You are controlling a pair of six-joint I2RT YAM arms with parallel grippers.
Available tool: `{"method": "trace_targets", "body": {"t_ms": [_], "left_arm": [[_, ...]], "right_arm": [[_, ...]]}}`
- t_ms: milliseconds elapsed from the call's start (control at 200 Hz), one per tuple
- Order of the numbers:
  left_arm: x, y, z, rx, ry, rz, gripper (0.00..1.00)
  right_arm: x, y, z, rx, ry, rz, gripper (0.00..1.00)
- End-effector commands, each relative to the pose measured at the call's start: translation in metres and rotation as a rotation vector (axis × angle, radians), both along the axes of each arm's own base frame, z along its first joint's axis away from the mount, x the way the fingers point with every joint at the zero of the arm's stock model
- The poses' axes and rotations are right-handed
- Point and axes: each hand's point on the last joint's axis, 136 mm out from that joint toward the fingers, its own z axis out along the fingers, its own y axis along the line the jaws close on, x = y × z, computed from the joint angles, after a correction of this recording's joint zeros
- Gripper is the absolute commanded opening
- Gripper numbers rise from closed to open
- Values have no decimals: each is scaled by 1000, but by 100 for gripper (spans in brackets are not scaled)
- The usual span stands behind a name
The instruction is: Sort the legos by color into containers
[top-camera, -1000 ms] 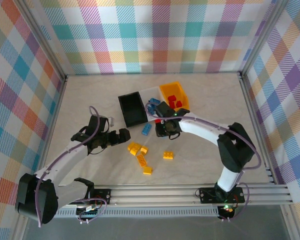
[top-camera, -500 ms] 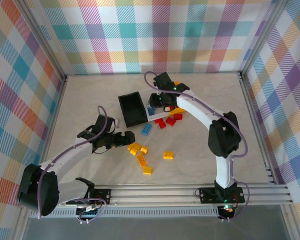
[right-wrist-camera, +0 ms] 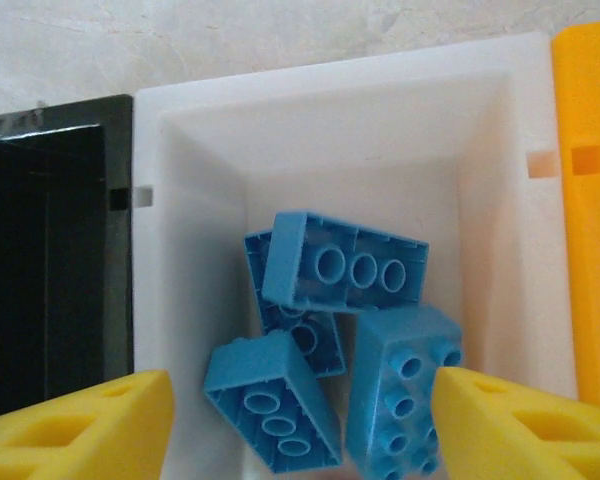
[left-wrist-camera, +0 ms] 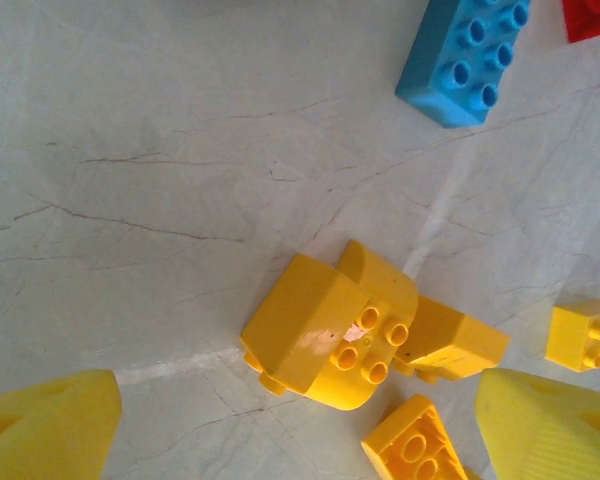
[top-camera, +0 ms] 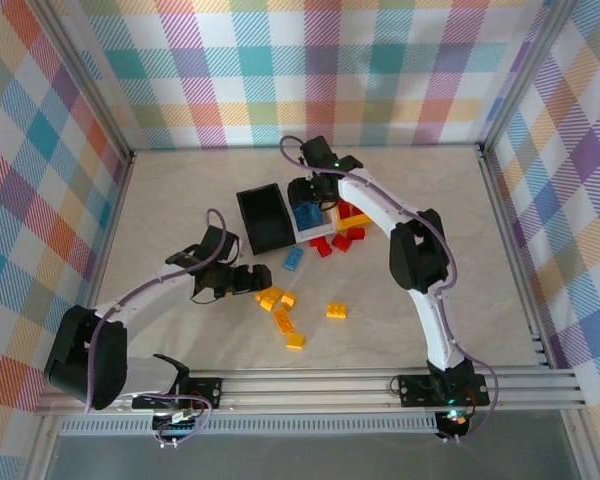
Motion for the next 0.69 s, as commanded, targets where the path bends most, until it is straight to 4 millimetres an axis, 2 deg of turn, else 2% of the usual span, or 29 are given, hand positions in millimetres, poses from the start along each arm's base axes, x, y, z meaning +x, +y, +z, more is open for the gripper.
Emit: {"method": "trace_targets", "body": {"t_ms": [0, 105, 215, 295, 470, 690], "left_arm": [[4, -9, -1, 21, -5, -34, 89], [8, -15, -13, 43, 18, -57, 82], [10, -15, -28, 65, 53, -52, 71], [10, -12, -36, 83, 71, -33, 69], [11, -5, -43, 114, 72, -6, 59], [12, -6, -51, 119, 82, -4, 44]], "right_arm": [[-24, -4, 55, 81, -63, 16, 72], [-53, -14, 72, 110, -77, 21, 73], [-84, -27, 79, 132, -76, 26, 73], [-106, -37, 80, 137, -68, 30, 73], [-152, -57, 63, 132, -17, 31, 72], [-203, -81, 25, 113, 108, 29, 72]]}}
